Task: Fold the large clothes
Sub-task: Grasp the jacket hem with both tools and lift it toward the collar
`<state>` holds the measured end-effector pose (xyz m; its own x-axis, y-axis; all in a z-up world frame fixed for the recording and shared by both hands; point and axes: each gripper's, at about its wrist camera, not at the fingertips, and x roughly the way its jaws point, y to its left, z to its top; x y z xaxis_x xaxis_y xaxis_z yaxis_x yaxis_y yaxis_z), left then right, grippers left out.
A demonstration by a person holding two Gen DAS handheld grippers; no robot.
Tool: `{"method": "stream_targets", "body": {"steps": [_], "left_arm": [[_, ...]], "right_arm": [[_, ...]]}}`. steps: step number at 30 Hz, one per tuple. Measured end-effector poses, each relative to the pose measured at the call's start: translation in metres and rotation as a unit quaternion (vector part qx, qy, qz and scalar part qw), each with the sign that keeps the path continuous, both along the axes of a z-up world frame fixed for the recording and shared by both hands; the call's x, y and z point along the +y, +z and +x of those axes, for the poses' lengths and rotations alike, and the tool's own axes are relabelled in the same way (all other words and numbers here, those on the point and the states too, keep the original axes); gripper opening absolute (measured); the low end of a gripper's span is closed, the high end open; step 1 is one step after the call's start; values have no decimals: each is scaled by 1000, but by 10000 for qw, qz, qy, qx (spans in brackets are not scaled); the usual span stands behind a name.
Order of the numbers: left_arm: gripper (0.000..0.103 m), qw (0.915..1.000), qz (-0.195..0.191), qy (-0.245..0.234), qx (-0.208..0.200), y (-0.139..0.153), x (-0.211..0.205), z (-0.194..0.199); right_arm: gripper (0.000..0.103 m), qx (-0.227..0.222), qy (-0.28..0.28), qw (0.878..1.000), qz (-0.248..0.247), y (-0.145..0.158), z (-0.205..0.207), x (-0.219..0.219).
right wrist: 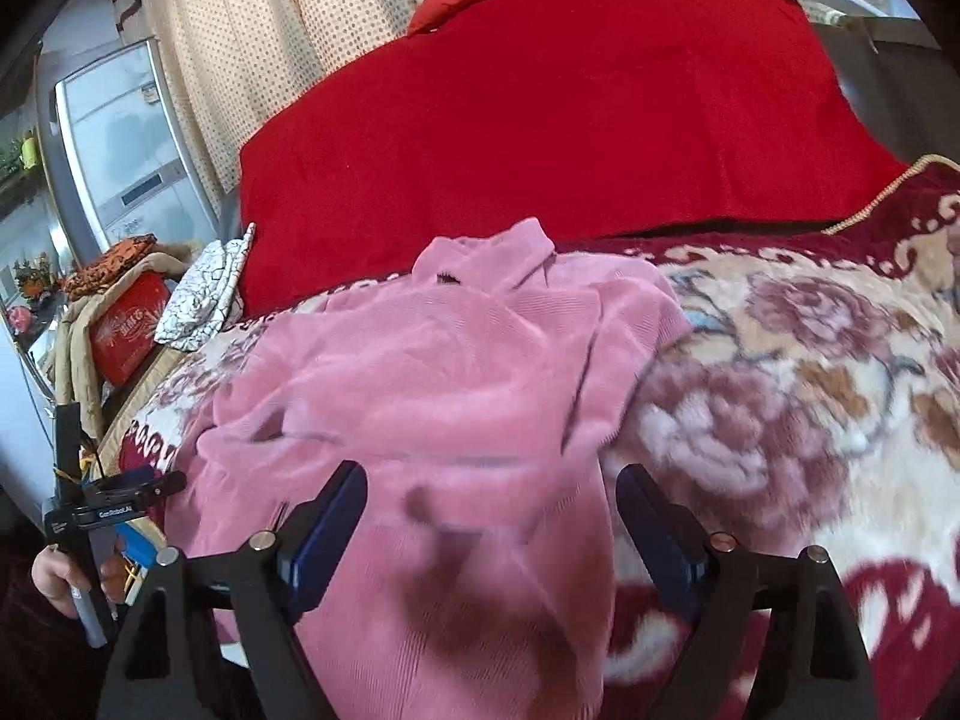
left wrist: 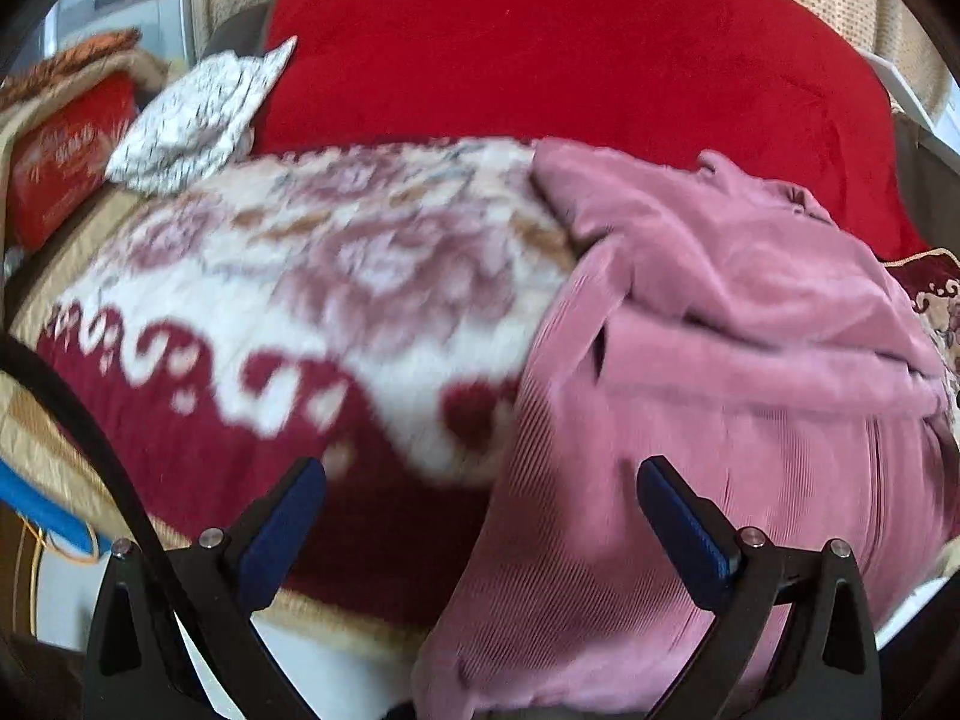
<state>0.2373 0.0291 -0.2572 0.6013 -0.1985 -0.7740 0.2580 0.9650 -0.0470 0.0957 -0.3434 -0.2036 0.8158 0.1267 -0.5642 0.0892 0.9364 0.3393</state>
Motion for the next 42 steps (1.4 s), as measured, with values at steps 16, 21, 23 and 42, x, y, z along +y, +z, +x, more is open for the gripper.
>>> {"method": "stream_targets", "body": {"steps": [16,21,23,42], "left_arm": [[78,9871,-539,-678,1347,-63,48,-31],[78,9785,-527,-846,1807,-83,41,-26],[78,9752,-450,-849,1996,-93,38,-21],[23,9680,-647,-916,2247,-110,33,-12]], "right_arm": [[88,969,481,9884,1064,-51,-107,-16],[88,1578,634,9779,1213,-78,-104,-9],[88,1668,707,9751,1276,-84,-100,-3],[26,1840,1154,9746,553,-106,-71,61]]}}
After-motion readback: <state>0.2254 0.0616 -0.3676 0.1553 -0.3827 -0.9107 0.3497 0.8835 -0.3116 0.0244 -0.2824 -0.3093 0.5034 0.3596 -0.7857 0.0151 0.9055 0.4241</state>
